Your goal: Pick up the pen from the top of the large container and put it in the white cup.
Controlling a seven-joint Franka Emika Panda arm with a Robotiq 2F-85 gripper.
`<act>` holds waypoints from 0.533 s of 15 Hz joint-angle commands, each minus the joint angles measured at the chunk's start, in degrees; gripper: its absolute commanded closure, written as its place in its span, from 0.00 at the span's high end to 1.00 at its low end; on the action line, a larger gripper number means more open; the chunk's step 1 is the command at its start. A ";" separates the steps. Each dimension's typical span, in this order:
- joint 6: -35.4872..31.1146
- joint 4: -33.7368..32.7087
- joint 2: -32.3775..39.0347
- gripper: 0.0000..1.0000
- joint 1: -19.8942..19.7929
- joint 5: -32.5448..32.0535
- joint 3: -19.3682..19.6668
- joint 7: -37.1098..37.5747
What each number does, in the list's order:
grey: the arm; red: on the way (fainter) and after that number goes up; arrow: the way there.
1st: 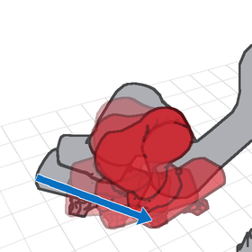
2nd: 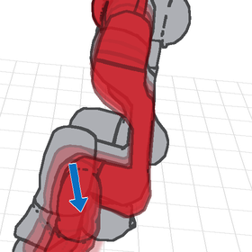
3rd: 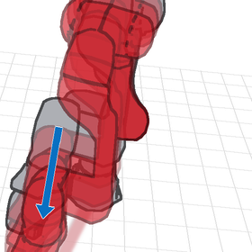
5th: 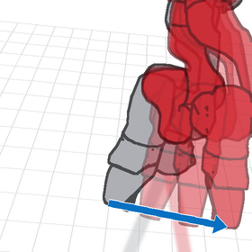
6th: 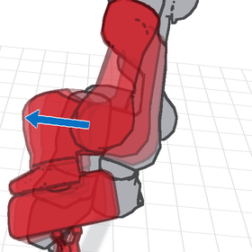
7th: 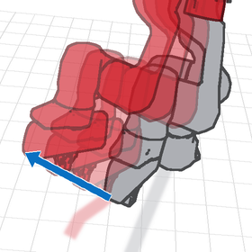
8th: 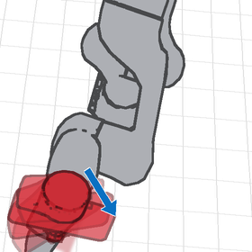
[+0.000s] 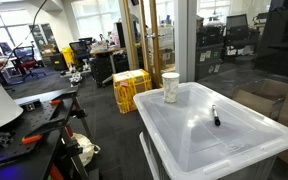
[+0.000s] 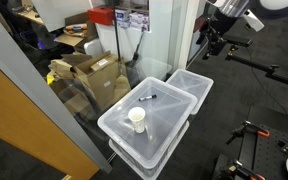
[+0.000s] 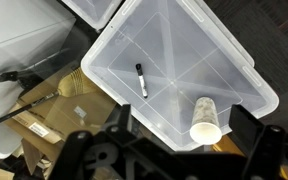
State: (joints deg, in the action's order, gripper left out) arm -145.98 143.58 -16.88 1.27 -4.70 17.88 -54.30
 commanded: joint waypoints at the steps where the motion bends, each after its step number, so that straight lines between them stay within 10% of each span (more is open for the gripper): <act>1: -5.06 -1.52 5.53 1.00 -0.54 2.87 -0.46 -4.44; 8: -14.49 -3.67 15.42 1.00 -0.63 11.61 -2.26 -11.57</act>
State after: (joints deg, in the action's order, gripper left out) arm -158.09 142.70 -6.14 1.21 1.46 17.07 -60.93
